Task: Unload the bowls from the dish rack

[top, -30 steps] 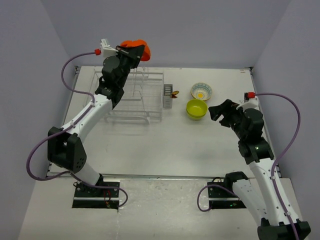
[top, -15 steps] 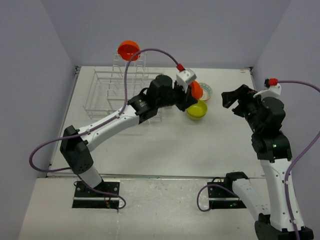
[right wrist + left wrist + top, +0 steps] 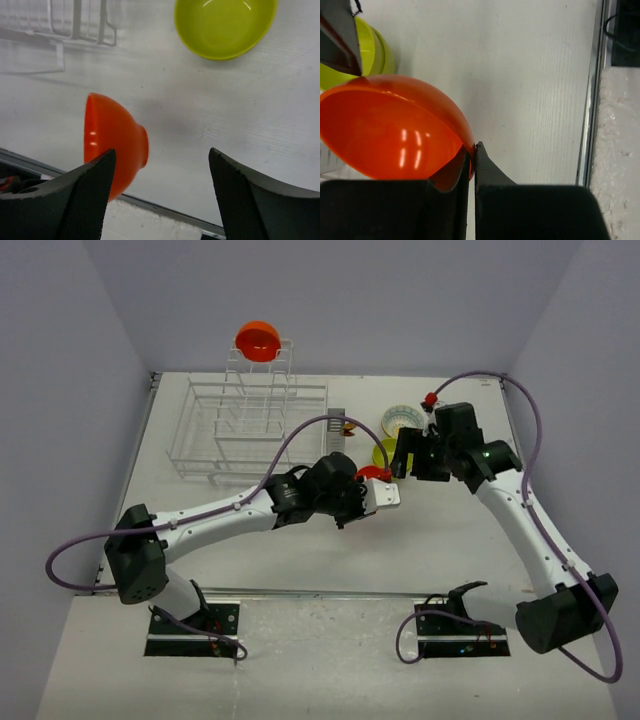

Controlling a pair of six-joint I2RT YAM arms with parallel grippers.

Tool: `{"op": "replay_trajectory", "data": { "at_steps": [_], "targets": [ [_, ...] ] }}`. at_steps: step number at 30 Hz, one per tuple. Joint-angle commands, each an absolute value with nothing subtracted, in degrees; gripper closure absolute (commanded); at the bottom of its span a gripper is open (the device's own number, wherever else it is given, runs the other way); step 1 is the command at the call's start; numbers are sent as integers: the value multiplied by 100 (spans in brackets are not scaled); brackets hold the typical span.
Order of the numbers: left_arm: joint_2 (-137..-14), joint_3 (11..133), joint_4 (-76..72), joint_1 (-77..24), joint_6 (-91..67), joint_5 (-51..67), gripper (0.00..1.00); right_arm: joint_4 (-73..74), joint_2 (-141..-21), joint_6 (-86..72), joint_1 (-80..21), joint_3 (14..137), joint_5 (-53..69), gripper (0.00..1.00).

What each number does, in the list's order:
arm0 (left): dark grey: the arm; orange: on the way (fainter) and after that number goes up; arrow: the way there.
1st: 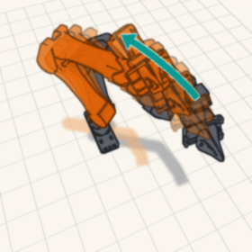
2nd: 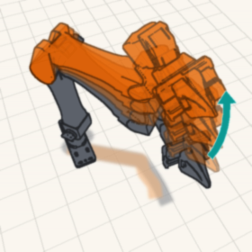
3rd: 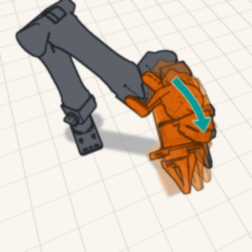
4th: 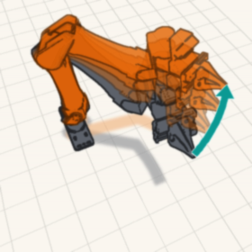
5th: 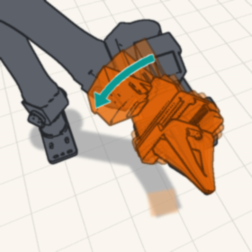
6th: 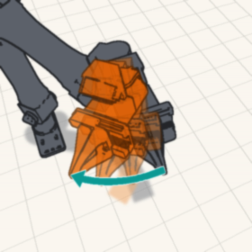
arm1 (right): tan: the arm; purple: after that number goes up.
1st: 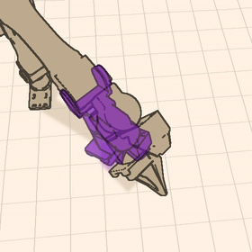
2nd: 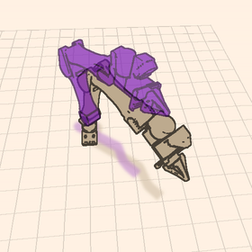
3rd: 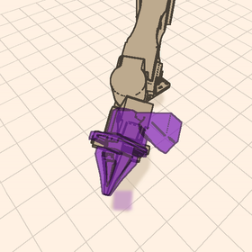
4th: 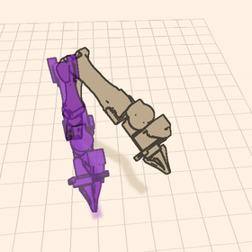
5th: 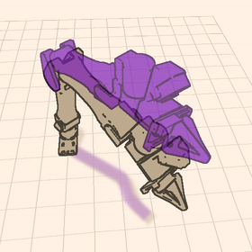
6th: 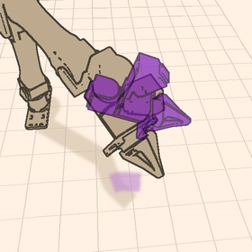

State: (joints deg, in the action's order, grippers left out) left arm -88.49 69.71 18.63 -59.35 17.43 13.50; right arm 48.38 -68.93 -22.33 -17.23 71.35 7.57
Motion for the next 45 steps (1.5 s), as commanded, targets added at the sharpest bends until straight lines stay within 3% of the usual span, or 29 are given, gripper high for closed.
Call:
{"op": "replay_trajectory", "data": {
  "at_steps": [1,15,20,26,27,29,30,33,34,35,37,38,43,45],
  "targets": [
    [-8797,7365,2223,-5994,2320,1362,100,5265,-6917,-2004,-2047,7067,694,25],
    [-9351,8007,2927,-6082,2417,1582,100,4975,-6846,-2224,-2311,6882,562,27],
    [-9264,8051,2874,-6082,2391,1827,100,4764,-7048,-2232,-2548,6522,668,35],
    [-9246,8139,2822,-6082,2373,1705,100,4702,-7356,-2267,-2856,6407,589,57],
    [-9229,8130,2813,-6091,2382,1688,100,4650,-7348,-2285,-2865,6407,598,69],
    [-9211,8095,2769,-6082,2364,1548,100,4606,-7321,-2338,-2874,6416,580,83],
    [-9211,8077,2777,-6091,2364,1503,100,4571,-7286,-2364,-2874,6425,502,100],
    [-9211,8051,2681,-6082,2215,1091,99,4483,-7207,-2461,-2865,6451,274,100],
    [-9220,8077,2663,-6091,2067,968,90,4448,-7190,-2513,-2874,6451,212,100],
    [-9220,8095,2654,-6091,1987,671,64,4352,-7172,-2522,-2874,6425,133,100],
    [-9194,8069,2602,-6082,1742,345,47,4237,-7163,-2601,-2787,6363,-437,100],
    [-9089,8042,2567,-6082,1653,47,1,4184,-7189,-2645,-2673,6355,-587,100],
    [-8360,7464,1866,-6082,759,-1359,0,3430,-6814,-3057,-1191,5697,-659,100],
    [-7920,7305,1653,-6047,284,-2440,0,2981,-6575,-3242,-758,5285,-755,100]
  ]
}}
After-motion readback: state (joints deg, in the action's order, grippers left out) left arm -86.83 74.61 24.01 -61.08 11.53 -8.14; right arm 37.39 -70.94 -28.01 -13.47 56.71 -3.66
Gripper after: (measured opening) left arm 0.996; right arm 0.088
